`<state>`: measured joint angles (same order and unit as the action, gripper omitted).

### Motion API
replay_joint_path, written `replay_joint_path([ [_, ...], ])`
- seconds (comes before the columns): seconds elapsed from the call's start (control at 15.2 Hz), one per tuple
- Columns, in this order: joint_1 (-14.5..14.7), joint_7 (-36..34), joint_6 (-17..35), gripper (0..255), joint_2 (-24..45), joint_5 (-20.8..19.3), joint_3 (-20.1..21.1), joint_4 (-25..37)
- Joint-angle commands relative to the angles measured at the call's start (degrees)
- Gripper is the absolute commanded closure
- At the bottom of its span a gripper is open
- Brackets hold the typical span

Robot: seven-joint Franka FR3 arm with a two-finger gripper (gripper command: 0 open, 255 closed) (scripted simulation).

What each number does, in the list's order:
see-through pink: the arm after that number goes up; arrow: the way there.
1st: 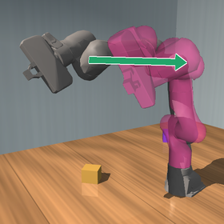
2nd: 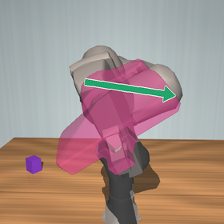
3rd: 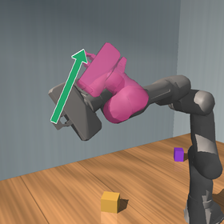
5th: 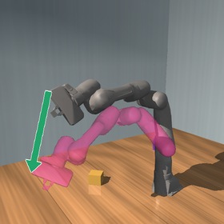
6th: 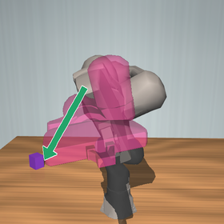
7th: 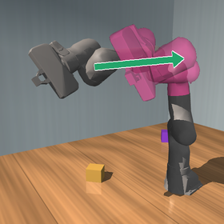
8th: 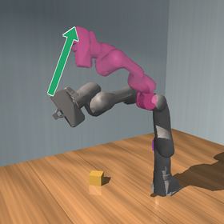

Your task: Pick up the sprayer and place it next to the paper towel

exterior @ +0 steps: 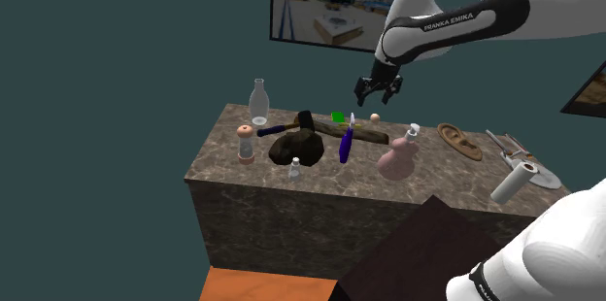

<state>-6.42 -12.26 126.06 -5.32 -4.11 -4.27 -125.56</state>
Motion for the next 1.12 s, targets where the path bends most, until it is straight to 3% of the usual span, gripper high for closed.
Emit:
replay_joint_path([
  [0.0, -0.4, -0.5, 1.7, 0, 3.9, 0.6, -0.5, 1.8],
  [0.53, -2.7, -0.9, 5.6, 0, 21.2, 4.2, -2.0, 13.4],
  [1.06, -5.9, -1.5, 5.6, 0, 37.8, 7.8, -2.4, 28.2],
])
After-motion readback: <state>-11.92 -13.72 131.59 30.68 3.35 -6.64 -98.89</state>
